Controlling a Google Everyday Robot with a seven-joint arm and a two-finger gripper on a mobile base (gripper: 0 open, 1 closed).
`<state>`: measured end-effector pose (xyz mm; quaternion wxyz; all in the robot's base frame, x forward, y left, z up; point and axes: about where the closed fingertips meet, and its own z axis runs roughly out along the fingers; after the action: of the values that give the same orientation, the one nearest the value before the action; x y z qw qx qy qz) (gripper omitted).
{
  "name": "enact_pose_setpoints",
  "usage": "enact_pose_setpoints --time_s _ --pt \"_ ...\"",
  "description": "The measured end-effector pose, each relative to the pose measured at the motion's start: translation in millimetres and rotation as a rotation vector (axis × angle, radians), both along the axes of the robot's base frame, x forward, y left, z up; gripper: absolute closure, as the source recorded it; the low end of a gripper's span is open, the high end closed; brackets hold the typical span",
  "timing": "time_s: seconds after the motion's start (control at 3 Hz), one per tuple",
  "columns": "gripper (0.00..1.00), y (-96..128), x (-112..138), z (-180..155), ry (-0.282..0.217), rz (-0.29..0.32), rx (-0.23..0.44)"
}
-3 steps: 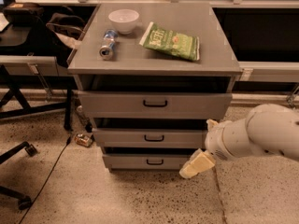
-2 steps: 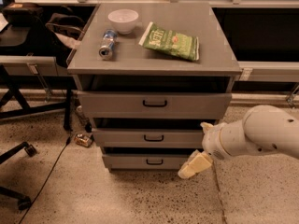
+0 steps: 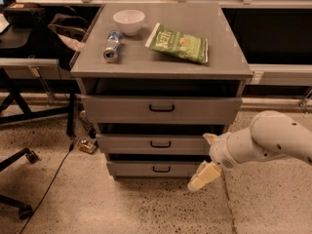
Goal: Open bottom drawer
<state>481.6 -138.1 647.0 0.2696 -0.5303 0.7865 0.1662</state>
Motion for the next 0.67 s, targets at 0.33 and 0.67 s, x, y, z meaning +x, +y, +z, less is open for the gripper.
enact_pose_setpoints --time_s 0.33,0.67 --pt "0.00 -1.2 -0.5 -10.9 -0.029 -0.058 -0.006" --pt "0.00 -7.6 -16.7 -62.2 -0.002 -0.178 -0.016"
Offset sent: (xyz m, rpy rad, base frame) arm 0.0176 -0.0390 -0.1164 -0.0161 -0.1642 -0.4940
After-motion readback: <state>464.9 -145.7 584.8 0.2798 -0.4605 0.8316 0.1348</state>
